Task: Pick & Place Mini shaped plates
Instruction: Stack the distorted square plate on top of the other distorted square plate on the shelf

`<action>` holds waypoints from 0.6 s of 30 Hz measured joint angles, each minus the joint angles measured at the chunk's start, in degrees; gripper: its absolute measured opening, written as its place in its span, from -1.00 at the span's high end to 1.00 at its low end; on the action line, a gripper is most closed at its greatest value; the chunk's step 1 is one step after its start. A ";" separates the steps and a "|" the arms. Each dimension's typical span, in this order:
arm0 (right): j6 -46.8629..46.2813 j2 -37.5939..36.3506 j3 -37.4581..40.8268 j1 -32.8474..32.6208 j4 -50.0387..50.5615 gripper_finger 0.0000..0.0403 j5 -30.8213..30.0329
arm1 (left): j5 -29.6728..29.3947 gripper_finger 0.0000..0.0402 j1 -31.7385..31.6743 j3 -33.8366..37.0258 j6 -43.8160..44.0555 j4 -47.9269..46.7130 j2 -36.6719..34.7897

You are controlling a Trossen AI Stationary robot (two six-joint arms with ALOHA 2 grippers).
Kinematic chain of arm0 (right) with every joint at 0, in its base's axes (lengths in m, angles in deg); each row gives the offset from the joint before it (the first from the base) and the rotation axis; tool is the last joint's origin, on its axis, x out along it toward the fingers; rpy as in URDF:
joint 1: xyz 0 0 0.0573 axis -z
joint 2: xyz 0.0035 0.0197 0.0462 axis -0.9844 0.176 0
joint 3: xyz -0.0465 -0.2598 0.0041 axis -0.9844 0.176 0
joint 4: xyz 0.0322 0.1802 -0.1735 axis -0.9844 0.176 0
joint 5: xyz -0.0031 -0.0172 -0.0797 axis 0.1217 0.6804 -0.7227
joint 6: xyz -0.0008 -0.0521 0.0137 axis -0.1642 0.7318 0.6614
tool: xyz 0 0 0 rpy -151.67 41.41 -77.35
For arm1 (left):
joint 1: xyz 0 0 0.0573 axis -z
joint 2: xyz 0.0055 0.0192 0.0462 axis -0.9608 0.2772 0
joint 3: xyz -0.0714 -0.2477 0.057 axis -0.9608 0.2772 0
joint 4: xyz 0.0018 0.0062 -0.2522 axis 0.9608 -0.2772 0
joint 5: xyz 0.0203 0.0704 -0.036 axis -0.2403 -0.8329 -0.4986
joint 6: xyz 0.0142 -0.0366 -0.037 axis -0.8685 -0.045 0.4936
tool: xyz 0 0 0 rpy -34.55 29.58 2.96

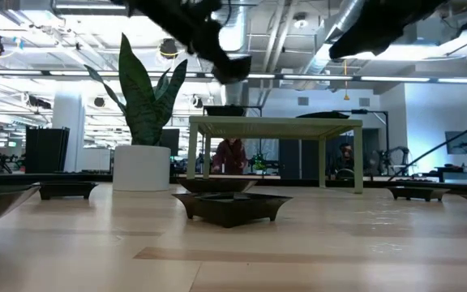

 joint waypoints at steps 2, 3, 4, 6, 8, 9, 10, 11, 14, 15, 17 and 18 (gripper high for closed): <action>-0.02 0.33 0.00 0.65 0.71 0.65 0.01 | 0.48 0.97 -2.45 0.84 -0.04 -0.04 0.55; -0.02 0.69 0.00 0.99 1.02 0.65 0.04 | 0.52 0.97 -3.37 1.33 -0.04 0.08 0.87; -0.02 1.11 0.00 1.20 1.55 0.65 0.13 | 0.54 0.96 -4.15 1.97 0.01 -0.10 1.03; -0.02 1.88 0.00 1.19 1.65 0.65 0.18 | 0.78 0.96 -5.23 3.10 -0.04 0.01 1.08; -0.02 2.44 0.00 1.14 1.60 0.65 0.19 | 1.92 0.97 -5.60 3.83 -0.96 0.64 1.08; 0.00 2.56 0.00 1.13 1.66 0.65 0.21 | 2.43 0.97 -5.62 4.00 -1.53 0.66 1.08; -0.02 2.55 0.00 1.13 1.73 0.65 0.21 | 2.78 0.97 -5.69 4.05 -2.23 0.77 1.08; -0.02 2.51 0.00 1.13 1.59 0.65 0.21 | 2.84 0.97 -5.68 4.05 -2.66 0.95 1.08; 0.00 2.31 0.01 1.13 1.67 0.65 0.21 | 4.12 0.96 -6.35 4.05 -2.84 1.09 1.05; -0.02 2.23 0.00 1.13 1.48 0.65 0.20 | 5.39 0.96 -6.62 4.05 -2.83 1.02 1.05; 0.72 2.21 0.00 1.13 1.07 0.65 0.21 | 6.68 0.97 -7.11 4.05 -2.84 1.04 1.05; 1.57 2.25 0.00 1.13 0.93 0.65 0.21 | 6.82 0.97 -7.32 4.05 -2.83 1.02 1.05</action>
